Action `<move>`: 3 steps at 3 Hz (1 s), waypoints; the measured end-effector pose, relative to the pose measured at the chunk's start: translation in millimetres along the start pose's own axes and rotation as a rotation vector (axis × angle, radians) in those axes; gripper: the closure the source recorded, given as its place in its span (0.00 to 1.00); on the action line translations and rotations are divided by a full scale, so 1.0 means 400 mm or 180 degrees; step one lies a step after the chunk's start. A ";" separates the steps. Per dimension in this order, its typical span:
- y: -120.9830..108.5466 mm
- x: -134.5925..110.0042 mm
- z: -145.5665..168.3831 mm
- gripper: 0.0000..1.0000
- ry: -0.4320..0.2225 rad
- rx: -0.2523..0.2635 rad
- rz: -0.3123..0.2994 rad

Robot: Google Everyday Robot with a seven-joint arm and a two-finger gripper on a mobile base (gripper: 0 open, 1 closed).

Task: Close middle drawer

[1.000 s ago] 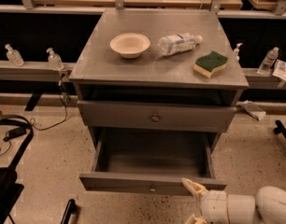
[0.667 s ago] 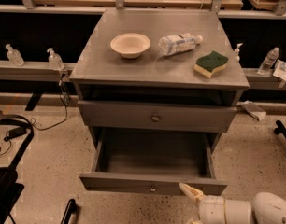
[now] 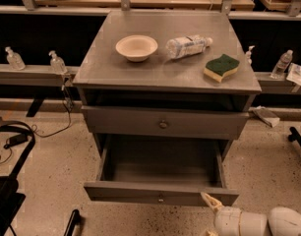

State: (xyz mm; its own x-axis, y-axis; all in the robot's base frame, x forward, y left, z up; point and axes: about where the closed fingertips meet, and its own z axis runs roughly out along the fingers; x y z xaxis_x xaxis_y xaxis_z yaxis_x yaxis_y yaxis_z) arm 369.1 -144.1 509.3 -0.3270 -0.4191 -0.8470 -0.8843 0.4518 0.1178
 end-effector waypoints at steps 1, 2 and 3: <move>-0.082 0.124 0.036 0.03 -0.0061 0.0066 -0.0549; -0.120 0.168 0.055 0.21 -0.0140 -0.0019 -0.0824; -0.148 0.199 0.067 0.47 -0.0248 -0.0109 -0.1000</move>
Offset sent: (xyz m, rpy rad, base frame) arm 0.0395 -0.0468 -0.0990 -0.0478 -0.3059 0.2074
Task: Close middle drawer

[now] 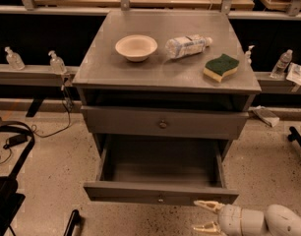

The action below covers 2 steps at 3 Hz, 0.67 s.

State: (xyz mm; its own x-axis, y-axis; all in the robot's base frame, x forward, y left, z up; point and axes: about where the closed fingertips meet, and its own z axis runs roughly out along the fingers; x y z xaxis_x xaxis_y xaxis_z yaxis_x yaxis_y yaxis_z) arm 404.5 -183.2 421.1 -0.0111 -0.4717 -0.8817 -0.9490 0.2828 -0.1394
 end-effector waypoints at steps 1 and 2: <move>-0.014 0.019 0.007 0.70 0.0004 0.0006 -0.0052; -0.074 0.055 0.020 0.91 0.0107 0.0137 -0.0011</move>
Offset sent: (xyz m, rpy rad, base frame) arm 0.0671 -0.0323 -0.0349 -0.0843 -0.0185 -0.1252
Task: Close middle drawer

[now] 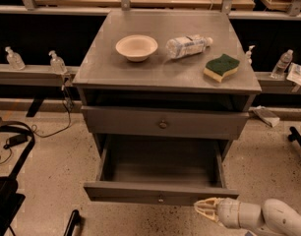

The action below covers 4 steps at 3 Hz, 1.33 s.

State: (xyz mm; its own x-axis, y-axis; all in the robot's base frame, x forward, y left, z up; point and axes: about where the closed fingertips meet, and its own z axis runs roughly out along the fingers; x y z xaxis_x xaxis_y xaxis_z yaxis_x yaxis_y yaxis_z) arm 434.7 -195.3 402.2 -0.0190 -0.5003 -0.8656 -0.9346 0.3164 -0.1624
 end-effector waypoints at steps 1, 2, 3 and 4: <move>-0.067 0.023 0.029 1.00 0.0142 0.0215 0.0116; -0.106 0.036 0.047 1.00 0.0257 0.0396 0.0186; -0.146 0.046 0.061 1.00 0.0362 0.0559 0.0223; -0.170 0.054 0.068 1.00 0.0430 0.0666 0.0243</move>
Offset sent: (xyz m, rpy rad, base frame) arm 0.1093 -0.0315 -0.0336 -0.1855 -0.0111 -0.4162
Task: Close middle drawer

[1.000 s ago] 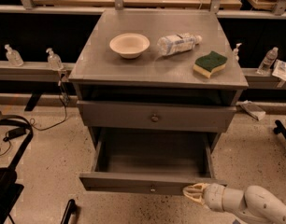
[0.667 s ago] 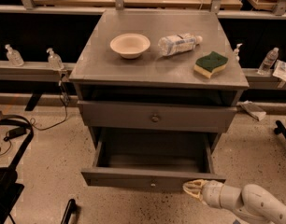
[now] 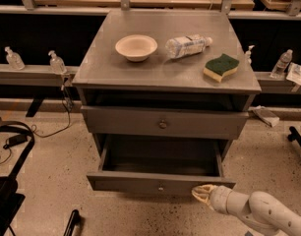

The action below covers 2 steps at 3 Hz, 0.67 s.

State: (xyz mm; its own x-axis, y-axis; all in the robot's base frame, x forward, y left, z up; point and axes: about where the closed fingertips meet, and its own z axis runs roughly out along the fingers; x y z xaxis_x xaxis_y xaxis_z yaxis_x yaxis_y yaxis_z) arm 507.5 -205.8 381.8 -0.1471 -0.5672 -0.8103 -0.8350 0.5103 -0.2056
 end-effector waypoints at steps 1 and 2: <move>0.000 0.000 0.000 1.00 0.0000 0.0000 0.0000; 0.022 -0.043 0.072 1.00 -0.0018 -0.0004 -0.0310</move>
Offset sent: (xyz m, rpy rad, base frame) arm 0.0198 0.0482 -0.0056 -0.0698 -0.1093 0.1002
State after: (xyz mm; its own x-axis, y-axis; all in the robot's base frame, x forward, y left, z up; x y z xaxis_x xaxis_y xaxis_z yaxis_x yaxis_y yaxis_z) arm 518.1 -172.9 378.3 -0.0620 -0.6104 -0.7896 -0.8460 0.4520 -0.2829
